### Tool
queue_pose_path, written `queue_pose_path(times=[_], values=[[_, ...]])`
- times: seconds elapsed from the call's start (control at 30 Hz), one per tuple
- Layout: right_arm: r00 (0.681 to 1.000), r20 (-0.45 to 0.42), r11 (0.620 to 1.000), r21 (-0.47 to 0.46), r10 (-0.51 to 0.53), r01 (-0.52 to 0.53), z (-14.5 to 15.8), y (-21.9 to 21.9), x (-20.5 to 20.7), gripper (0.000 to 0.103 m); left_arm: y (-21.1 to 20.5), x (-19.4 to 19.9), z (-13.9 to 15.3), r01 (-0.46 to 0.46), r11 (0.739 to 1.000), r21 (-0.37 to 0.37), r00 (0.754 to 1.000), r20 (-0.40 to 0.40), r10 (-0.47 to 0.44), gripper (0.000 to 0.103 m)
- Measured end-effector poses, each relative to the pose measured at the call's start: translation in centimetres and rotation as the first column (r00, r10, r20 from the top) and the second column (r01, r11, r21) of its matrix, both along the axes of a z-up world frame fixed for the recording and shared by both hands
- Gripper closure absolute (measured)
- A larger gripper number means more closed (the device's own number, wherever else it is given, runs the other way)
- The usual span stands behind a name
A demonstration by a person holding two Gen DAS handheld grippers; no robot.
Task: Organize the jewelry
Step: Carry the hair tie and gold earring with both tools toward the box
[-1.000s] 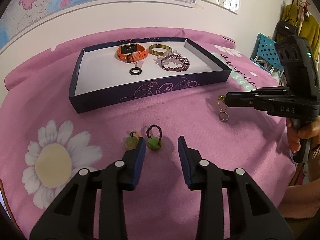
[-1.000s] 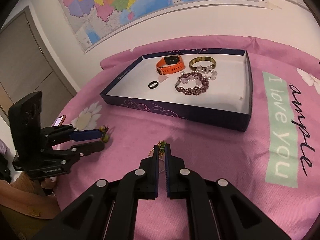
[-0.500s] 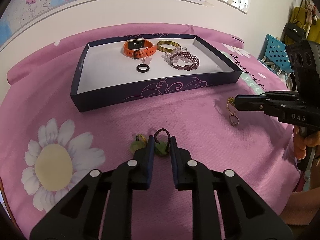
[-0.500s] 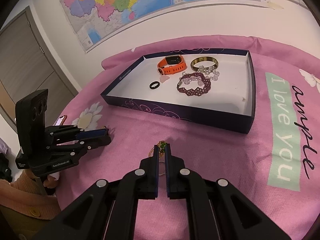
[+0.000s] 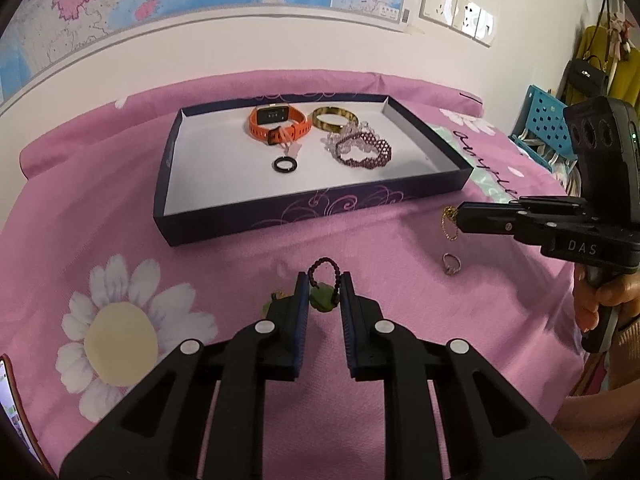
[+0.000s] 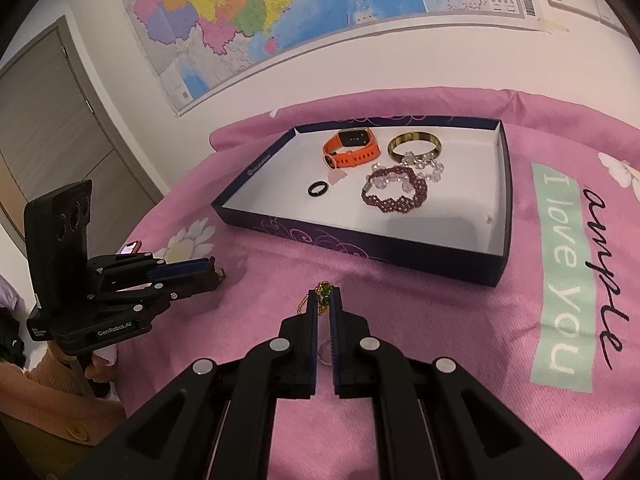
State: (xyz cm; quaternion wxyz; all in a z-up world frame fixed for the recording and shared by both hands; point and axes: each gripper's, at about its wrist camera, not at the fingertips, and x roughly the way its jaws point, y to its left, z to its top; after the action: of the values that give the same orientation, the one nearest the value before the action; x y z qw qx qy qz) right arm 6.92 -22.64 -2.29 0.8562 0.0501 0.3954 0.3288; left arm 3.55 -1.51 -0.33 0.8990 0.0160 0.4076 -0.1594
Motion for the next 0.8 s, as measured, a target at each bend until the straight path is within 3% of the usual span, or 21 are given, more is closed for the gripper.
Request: queue_pose_path(times=[0.8], values=[[0.999,0.035,1.0,0.017,0.008,-0.009,1.2,0.8,0.9,0.099,-0.8,1.3,1.8,-0.007,1.0,-0.012,0.999,0.049,0.008,0.087]])
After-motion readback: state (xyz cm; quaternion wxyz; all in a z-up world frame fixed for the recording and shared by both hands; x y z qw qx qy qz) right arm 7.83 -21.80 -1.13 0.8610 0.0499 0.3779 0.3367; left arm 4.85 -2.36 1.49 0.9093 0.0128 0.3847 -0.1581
